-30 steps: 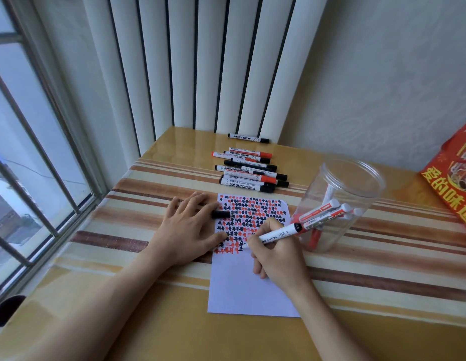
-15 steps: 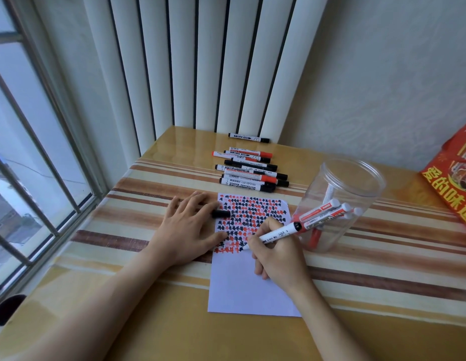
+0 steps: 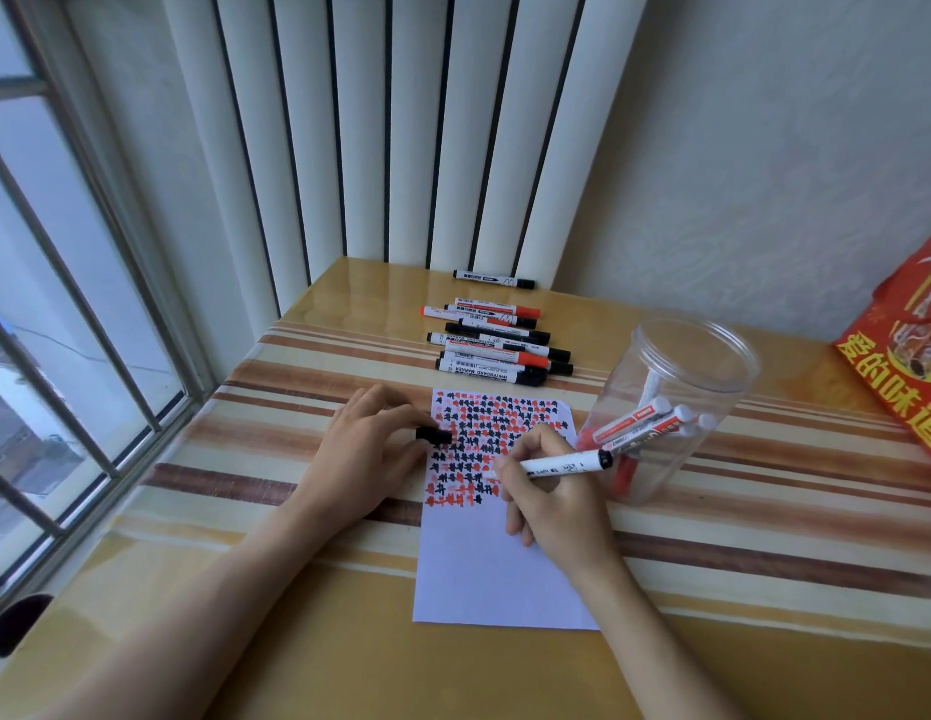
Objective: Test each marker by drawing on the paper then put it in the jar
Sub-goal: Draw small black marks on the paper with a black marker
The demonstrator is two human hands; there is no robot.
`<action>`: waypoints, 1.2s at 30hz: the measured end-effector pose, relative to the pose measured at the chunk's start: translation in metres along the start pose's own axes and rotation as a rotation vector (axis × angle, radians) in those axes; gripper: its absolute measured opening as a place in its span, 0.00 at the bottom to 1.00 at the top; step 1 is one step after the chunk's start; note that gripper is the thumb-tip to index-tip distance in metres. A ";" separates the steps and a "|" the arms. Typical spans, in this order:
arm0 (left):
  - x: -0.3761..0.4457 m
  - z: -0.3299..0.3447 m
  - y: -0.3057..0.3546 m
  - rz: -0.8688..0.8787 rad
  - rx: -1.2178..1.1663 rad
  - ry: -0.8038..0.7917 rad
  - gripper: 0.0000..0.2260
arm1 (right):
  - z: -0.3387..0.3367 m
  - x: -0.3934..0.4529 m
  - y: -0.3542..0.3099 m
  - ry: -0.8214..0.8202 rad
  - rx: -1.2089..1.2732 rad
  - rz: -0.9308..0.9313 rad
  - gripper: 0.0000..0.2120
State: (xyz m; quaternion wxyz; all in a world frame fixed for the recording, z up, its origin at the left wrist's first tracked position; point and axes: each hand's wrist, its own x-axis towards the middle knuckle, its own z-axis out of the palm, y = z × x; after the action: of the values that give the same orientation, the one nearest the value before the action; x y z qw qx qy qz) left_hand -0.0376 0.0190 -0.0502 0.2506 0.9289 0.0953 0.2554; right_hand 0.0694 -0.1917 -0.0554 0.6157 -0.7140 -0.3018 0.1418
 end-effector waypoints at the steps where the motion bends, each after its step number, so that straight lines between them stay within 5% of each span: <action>1: -0.001 -0.001 0.000 0.002 -0.026 0.008 0.10 | 0.000 0.001 -0.002 0.002 0.037 -0.011 0.09; 21: -0.010 -0.009 0.016 0.295 -0.061 -0.091 0.08 | 0.009 -0.004 -0.010 -0.131 0.085 -0.043 0.05; 26: -0.012 -0.010 0.016 0.240 -0.087 -0.071 0.09 | 0.003 -0.006 -0.018 -0.164 0.247 0.024 0.17; 30: -0.012 -0.010 0.017 0.223 -0.079 -0.077 0.08 | -0.004 -0.002 -0.014 -0.090 0.208 0.037 0.08; 36: -0.011 -0.009 0.015 0.162 0.008 -0.106 0.16 | -0.024 0.008 -0.018 -0.202 0.137 0.046 0.13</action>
State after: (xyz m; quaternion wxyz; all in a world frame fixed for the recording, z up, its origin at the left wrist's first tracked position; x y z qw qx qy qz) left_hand -0.0515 0.0066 -0.0406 0.2302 0.9468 0.0073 0.2248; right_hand 0.0852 -0.2049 -0.0321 0.6262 -0.6590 -0.3354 0.2473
